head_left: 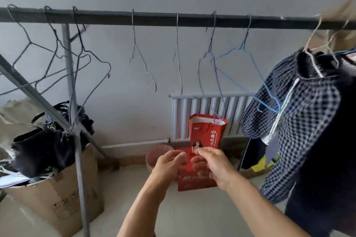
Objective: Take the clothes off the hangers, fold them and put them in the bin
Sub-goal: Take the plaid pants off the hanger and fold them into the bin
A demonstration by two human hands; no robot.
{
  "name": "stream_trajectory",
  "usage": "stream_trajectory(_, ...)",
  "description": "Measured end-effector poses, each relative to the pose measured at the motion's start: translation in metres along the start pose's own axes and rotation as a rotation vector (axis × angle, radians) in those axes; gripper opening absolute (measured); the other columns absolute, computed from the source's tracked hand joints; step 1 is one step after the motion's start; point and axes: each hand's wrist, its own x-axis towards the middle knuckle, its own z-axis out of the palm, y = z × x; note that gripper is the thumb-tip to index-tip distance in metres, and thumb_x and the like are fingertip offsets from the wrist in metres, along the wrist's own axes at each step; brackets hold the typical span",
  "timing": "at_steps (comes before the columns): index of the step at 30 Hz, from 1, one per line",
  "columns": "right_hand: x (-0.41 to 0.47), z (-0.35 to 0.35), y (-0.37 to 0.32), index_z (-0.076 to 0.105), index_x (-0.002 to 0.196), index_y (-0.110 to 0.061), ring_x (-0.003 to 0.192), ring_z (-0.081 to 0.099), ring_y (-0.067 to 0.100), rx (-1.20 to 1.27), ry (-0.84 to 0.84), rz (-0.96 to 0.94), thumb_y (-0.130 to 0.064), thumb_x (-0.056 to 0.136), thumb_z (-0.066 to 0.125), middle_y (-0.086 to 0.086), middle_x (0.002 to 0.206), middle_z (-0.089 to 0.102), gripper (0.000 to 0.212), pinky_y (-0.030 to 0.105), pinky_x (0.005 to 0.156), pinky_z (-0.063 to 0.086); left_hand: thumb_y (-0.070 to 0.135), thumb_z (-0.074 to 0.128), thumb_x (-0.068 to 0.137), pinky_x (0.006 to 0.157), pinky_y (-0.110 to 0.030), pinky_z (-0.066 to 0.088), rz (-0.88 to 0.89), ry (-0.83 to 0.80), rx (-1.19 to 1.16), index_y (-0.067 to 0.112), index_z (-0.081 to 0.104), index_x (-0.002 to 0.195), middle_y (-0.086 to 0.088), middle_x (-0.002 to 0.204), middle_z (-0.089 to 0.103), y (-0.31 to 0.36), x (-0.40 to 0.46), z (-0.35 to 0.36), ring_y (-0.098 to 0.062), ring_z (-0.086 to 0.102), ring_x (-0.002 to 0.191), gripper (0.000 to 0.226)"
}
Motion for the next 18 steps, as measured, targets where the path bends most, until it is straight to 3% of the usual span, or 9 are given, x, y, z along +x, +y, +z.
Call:
stream_trajectory(2, -0.003, -0.033, -0.004, 0.064, 0.102, -0.001, 0.060, 0.060, 0.018, 0.007, 0.035, -0.011, -0.016, 0.097, 0.054, 0.011, 0.080, 0.069, 0.019, 0.023, 0.051, 0.042, 0.027, 0.058, 0.098, 0.054, -0.016, 0.049, 0.021, -0.038, -0.008, 0.018, 0.067, 0.108, -0.001, 0.087, 0.074, 0.010, 0.001, 0.032, -0.003, 0.068, 0.061, 0.016)
stream_trajectory(6, -0.014, -0.103, -0.017, 0.065, 0.099, -0.001, 0.057, 0.060, 0.018, 0.010, 0.106, -0.094, -0.015, 0.098, 0.053, 0.011, 0.077, 0.068, 0.019, 0.026, 0.053, 0.043, 0.031, 0.057, 0.098, 0.072, -0.028, 0.054, 0.057, -0.131, 0.032, 0.018, 0.067, 0.113, -0.003, 0.094, 0.076, 0.029, 0.000, 0.101, -0.019, 0.072, 0.082, 0.022)
stream_trajectory(11, -0.023, -0.170, -0.046, 0.066, 0.089, -0.007, 0.059, 0.061, 0.017, 0.000, 0.175, -0.220, -0.017, 0.098, 0.053, 0.001, 0.066, 0.069, 0.019, 0.027, 0.056, 0.047, 0.037, 0.059, 0.096, 0.089, -0.043, 0.055, 0.135, -0.209, 0.064, 0.022, 0.067, 0.116, -0.004, 0.100, 0.075, 0.063, -0.007, 0.176, -0.023, 0.071, 0.094, 0.026)
stream_trajectory(16, -0.031, -0.212, -0.088, 0.067, 0.087, -0.011, 0.068, 0.064, 0.018, -0.028, 0.181, -0.384, -0.018, 0.097, 0.054, 0.002, 0.073, 0.067, 0.018, 0.034, 0.064, 0.051, 0.037, 0.055, 0.099, 0.087, -0.037, 0.055, 0.250, -0.203, 0.018, 0.021, 0.066, 0.115, 0.000, 0.102, 0.075, 0.106, -0.015, 0.224, -0.019, 0.071, 0.095, 0.025)
stream_trajectory(18, -0.034, -0.226, -0.110, 0.067, 0.084, -0.010, 0.065, 0.062, 0.017, -0.052, 0.193, -0.480, -0.015, 0.097, 0.055, 0.005, 0.073, 0.066, 0.017, 0.030, 0.058, 0.050, 0.035, 0.054, 0.100, 0.079, -0.028, 0.056, 0.304, -0.190, -0.026, 0.018, 0.066, 0.114, 0.002, 0.101, 0.075, 0.125, -0.019, 0.243, -0.013, 0.072, 0.089, 0.025)
